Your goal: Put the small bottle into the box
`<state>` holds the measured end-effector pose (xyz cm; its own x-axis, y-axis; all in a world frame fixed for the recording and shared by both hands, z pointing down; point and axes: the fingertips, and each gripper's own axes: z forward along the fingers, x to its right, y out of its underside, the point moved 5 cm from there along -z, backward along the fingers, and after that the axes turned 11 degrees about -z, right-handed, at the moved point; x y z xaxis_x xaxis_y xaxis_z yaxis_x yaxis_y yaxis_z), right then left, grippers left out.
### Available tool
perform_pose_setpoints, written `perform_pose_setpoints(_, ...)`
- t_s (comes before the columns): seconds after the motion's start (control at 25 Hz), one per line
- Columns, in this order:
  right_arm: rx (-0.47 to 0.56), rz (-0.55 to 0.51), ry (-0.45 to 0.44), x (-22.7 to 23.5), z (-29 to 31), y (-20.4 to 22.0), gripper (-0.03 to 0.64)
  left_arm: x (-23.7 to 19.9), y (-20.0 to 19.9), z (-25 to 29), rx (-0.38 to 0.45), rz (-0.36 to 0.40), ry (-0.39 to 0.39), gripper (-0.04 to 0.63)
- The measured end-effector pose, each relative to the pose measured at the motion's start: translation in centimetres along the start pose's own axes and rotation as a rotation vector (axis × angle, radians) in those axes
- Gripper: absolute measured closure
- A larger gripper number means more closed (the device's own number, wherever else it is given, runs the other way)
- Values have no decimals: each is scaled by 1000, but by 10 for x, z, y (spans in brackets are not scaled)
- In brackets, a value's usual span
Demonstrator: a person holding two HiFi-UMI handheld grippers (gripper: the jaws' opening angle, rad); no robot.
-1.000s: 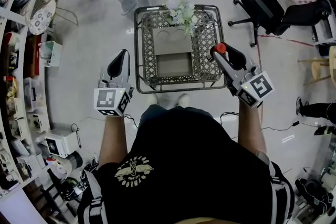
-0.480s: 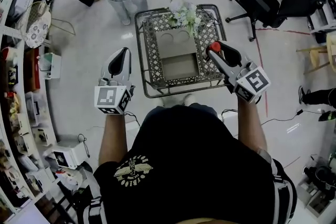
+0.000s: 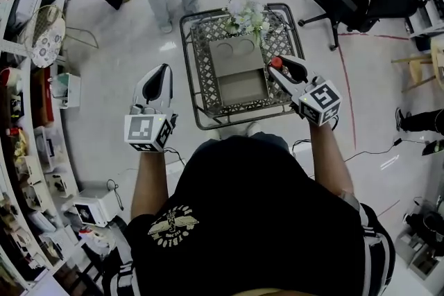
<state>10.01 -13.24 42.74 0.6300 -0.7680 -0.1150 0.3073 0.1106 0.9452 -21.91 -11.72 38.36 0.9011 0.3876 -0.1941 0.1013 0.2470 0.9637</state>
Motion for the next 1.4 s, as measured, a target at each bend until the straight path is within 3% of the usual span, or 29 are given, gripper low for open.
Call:
perform_pose_setpoints(1.0, -256, 123, -108, -7, 71, 160, 468, -24, 10, -11, -35, 7, -96, 595)
perform_pose_setpoints(1.4, -338, 109, -171, -13, 97, 213, 468, -26, 13, -14, -58, 14, -135, 595)
